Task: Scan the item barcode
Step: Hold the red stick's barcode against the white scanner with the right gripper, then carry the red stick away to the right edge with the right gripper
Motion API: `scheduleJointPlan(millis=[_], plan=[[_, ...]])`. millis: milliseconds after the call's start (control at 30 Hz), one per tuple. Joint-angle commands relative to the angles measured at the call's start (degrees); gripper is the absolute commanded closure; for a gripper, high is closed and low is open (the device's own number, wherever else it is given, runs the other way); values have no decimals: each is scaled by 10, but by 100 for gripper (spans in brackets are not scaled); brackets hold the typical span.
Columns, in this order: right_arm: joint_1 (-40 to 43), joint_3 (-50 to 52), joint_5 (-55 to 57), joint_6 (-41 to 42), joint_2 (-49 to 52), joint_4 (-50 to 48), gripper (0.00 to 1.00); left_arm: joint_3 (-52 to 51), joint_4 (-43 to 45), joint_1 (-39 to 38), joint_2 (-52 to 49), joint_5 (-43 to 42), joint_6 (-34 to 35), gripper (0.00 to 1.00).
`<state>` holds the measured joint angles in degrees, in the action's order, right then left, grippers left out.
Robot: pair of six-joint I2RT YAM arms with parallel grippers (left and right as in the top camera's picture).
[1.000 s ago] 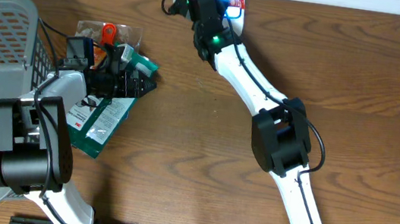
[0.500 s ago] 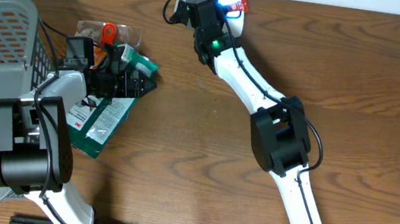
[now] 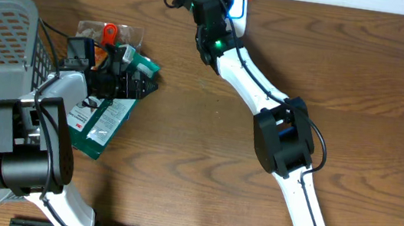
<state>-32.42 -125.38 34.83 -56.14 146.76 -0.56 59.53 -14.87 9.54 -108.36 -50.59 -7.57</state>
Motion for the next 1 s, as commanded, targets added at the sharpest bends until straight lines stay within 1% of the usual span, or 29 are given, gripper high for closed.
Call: scheduleJointPlan(millis=[0, 33, 133, 200, 233, 300, 400, 467, 533, 567, 700, 967], plan=[[-1, 0, 53, 66, -32, -1, 99, -1, -6, 0, 0, 8, -10, 19], [1, 0, 65, 89, -42, -1, 99, -1, -7, 0, 0, 8, -10, 19], [10, -1, 129, 200, -74, 21, 99, -1, -10, 0, 0, 8, -10, 19], [21, -1, 147, 282, -98, 82, 99, -1, -13, 0, 0, 8, -10, 19], [28, -1, 142, 342, -113, 139, 99, -1, -14, 0, 0, 8, -10, 19], [41, -1, 101, 445, -145, 254, 99, -1, -16, 0, 0, 8, -10, 19], [74, -1, -33, 591, -199, 418, 99, -1, -18, 0, 0, 7, -10, 19], [108, -1, -114, 672, -232, 499, 99, -1, -18, 0, 0, 7, -10, 19], [143, -1, -170, 694, -259, 554, 99, -1, -21, -1, 0, 7, -9, 19], [159, -1, -175, 694, -269, 576, 99, -1, -23, -2, 0, 7, -10, 19], [233, -1, -126, 694, -305, 632, 99, -1, -24, -11, 0, 7, -10, 19], [422, -1, -131, 687, -321, 712, 99, -1, -24, -58, 3, 8, -10, 19]])
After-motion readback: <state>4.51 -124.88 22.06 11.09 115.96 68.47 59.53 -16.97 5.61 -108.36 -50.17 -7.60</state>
